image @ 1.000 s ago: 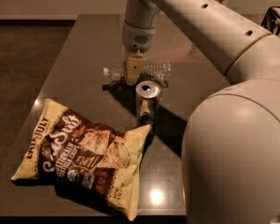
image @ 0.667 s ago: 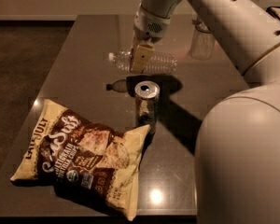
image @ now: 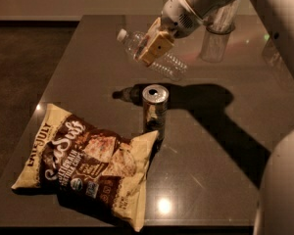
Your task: Place water bottle upright
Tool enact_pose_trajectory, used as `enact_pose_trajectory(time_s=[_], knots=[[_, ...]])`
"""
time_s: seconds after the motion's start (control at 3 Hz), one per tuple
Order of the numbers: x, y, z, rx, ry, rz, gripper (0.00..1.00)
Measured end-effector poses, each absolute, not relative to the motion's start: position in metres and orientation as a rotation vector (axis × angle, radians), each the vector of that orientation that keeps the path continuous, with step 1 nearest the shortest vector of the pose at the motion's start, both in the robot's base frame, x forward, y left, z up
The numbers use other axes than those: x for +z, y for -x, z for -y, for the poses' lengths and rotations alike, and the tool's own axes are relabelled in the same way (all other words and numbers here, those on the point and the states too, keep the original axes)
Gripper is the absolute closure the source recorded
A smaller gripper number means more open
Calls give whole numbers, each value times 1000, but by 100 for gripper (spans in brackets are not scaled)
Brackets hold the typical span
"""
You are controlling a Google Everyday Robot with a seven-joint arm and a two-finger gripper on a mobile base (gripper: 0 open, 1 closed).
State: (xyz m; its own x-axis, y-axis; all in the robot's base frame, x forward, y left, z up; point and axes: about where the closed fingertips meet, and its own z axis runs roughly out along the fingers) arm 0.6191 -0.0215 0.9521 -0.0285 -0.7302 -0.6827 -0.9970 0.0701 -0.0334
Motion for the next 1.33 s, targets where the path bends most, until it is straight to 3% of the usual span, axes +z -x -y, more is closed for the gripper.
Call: enact_pose_trajectory(time_s=[1.33], knots=[[977, -637, 32, 878, 1079, -1510, 100]])
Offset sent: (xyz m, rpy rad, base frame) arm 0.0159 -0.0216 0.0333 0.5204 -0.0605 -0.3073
